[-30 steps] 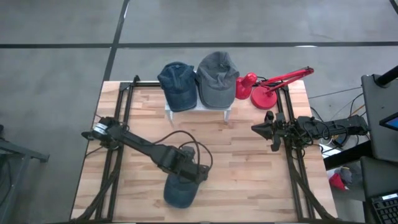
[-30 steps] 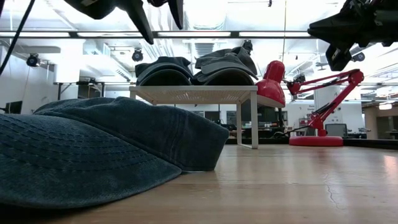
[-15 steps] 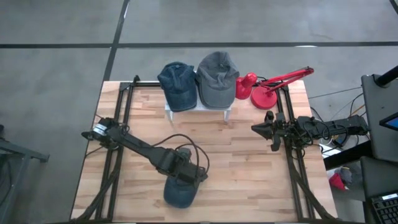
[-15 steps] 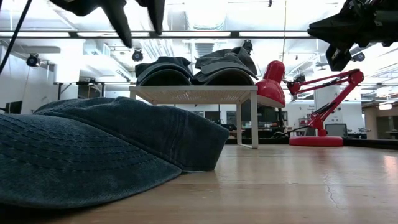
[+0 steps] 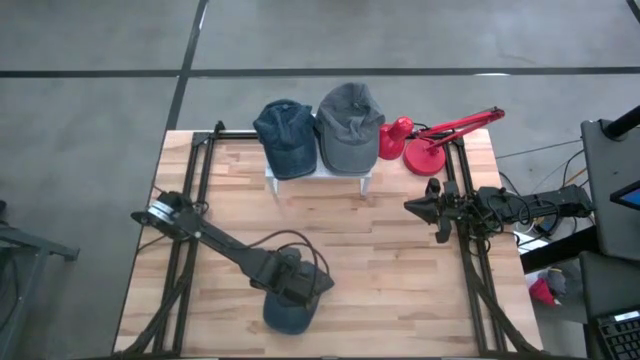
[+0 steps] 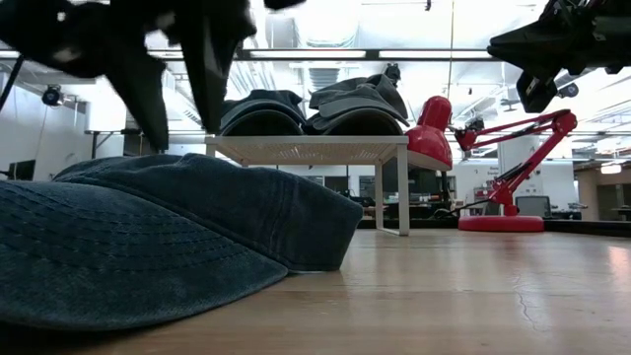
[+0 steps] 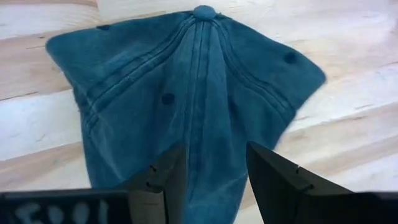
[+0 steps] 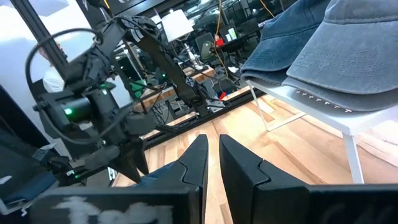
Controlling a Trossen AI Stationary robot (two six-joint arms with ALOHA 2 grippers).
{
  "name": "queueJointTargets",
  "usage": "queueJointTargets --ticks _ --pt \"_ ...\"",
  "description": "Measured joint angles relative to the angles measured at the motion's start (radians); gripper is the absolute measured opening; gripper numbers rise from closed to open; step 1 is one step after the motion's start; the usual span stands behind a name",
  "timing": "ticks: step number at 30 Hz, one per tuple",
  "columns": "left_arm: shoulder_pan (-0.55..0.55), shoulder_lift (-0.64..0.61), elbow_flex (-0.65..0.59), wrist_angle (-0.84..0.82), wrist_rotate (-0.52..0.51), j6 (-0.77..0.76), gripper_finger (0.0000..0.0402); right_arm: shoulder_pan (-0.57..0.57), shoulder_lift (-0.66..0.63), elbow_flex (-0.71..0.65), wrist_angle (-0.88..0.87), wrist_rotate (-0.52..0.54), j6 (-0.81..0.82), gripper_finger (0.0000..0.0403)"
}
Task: Pick & Place hat
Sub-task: Stack the blue cap on top of the blue caps on the shelf
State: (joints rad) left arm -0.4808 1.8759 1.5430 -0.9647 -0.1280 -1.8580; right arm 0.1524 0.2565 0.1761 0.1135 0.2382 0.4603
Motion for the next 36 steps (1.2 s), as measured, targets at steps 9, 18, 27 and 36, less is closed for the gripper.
queueJointTargets --ticks 9,18,27,36 --pt "0.001 0.0 -0.15 0.162 0.013 -0.012 0.0157 0.0 0.0 0.0 0.0 0.0 0.0 0.0038" --pt "0.001 -0.001 -0.3 0.336 0.014 -0.066 0.0156 0.0 0.0 0.0 0.0 0.0 0.0 0.0038" --pt "0.0 -0.005 -0.341 0.371 -0.014 -0.089 0.008 0.0 0.0 0.0 0.0 0.0 0.0 0.0038" --pt "0.002 -0.001 -0.335 0.366 -0.146 -0.067 0.0019 0.0 0.0 0.0 0.0 0.0 0.0 0.0038"
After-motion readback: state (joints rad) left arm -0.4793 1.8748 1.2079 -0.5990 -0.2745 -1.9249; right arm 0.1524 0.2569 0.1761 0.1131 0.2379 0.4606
